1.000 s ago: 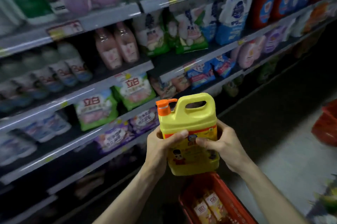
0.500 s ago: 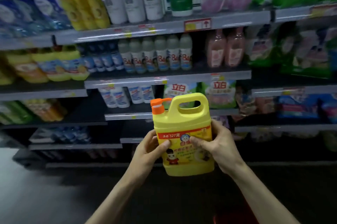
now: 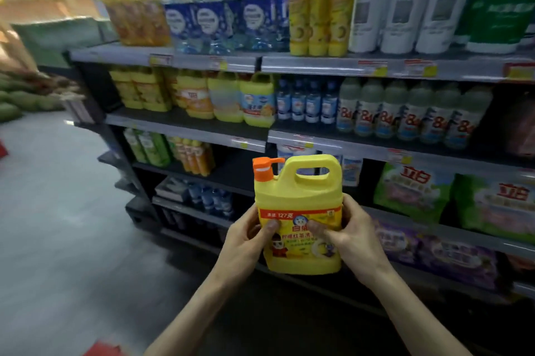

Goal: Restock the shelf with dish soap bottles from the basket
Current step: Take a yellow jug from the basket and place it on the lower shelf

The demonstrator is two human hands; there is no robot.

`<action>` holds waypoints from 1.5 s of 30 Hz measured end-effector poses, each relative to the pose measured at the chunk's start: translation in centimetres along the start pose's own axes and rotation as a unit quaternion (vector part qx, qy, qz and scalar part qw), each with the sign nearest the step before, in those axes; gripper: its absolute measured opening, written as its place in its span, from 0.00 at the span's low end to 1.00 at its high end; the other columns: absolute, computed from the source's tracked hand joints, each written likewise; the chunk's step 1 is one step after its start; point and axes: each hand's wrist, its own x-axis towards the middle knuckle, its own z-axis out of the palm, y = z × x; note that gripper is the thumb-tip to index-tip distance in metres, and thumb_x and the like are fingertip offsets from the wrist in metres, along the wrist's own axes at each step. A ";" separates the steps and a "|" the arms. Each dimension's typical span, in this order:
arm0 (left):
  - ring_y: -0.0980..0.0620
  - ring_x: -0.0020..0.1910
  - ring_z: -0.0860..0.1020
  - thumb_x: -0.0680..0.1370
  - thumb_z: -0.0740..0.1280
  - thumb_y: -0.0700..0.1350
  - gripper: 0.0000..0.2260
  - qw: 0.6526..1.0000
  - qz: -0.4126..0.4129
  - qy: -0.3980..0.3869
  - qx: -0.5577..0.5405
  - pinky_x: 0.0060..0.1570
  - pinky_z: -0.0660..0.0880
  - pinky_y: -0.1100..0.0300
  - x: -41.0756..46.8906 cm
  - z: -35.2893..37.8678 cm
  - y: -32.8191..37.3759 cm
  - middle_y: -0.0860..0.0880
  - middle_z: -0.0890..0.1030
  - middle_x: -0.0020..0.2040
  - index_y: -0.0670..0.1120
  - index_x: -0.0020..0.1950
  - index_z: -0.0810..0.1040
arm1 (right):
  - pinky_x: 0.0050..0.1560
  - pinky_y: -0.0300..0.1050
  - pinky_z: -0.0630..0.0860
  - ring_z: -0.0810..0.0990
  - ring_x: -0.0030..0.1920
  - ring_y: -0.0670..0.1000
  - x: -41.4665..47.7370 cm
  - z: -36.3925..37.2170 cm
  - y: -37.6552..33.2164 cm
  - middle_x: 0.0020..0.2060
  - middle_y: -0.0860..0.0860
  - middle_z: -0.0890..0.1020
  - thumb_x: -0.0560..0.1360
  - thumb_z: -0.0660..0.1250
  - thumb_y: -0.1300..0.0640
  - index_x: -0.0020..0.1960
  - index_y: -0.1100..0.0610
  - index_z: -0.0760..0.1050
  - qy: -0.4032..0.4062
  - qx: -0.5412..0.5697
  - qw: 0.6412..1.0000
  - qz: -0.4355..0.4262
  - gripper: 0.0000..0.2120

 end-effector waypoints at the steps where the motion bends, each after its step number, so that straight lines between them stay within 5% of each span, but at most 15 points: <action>1: 0.47 0.66 0.83 0.85 0.68 0.47 0.13 1.000 0.008 0.008 0.005 0.59 0.82 0.57 0.2 -1.7 0.1 0.47 0.84 0.66 0.53 0.70 0.80 | 0.60 0.57 0.85 0.85 0.60 0.46 0.9 1.7 -0.2 0.60 0.46 0.86 0.68 0.83 0.48 0.69 0.48 0.75 -0.008 0.000 1.000 -0.005 0.33; 13: 0.51 0.65 0.83 0.83 0.69 0.50 0.13 0.994 0.031 0.092 0.043 0.58 0.82 0.59 5.6 -15.8 -0.7 0.50 0.85 0.65 0.58 0.68 0.80 | 0.61 0.55 0.84 0.84 0.62 0.45 13.2 13.7 -0.4 0.61 0.44 0.84 0.71 0.82 0.46 0.69 0.45 0.72 -0.114 -0.051 0.991 -0.042 0.32; 20: 0.51 0.65 0.83 0.84 0.68 0.48 0.15 0.986 0.030 0.152 0.064 0.59 0.81 0.60 11.8 -20.8 -2.3 0.51 0.85 0.65 0.51 0.72 0.78 | 0.54 0.43 0.85 0.83 0.58 0.39 22.6 17.9 0.6 0.58 0.41 0.83 0.72 0.81 0.45 0.69 0.45 0.69 -0.160 -0.093 0.980 -0.071 0.32; 29: 0.52 0.68 0.81 0.83 0.70 0.54 0.19 0.964 0.025 0.246 0.093 0.67 0.79 0.49 18.4 -28.2 -3.7 0.53 0.84 0.66 0.56 0.73 0.77 | 0.60 0.47 0.83 0.82 0.62 0.39 33.6 24.9 1.4 0.60 0.36 0.82 0.71 0.81 0.43 0.70 0.44 0.70 -0.207 -0.045 0.971 -0.115 0.32; 35: 0.52 0.68 0.81 0.80 0.72 0.58 0.23 0.957 0.054 0.273 0.087 0.64 0.81 0.54 21.3 -34.0 -4.0 0.53 0.84 0.67 0.58 0.75 0.76 | 0.53 0.36 0.83 0.82 0.60 0.38 38.3 30.2 1.4 0.60 0.33 0.81 0.70 0.81 0.40 0.70 0.41 0.70 -0.198 -0.034 0.968 -0.151 0.33; 38: 0.54 0.68 0.81 0.79 0.74 0.61 0.22 0.958 0.065 0.270 0.069 0.60 0.81 0.61 22.6 -37.8 -4.2 0.54 0.84 0.67 0.62 0.73 0.78 | 0.43 0.42 0.86 0.86 0.51 0.45 40.5 33.5 1.6 0.54 0.37 0.84 0.71 0.82 0.44 0.68 0.39 0.70 -0.192 -0.026 0.969 -0.154 0.30; 45: 0.50 0.71 0.80 0.80 0.77 0.49 0.23 0.969 0.089 0.229 0.036 0.61 0.81 0.59 26.8 -49.4 -5.5 0.51 0.82 0.70 0.56 0.75 0.78 | 0.45 0.40 0.85 0.86 0.54 0.46 45.4 42.4 1.8 0.57 0.42 0.84 0.74 0.82 0.54 0.71 0.39 0.70 -0.136 -0.020 0.974 -0.179 0.32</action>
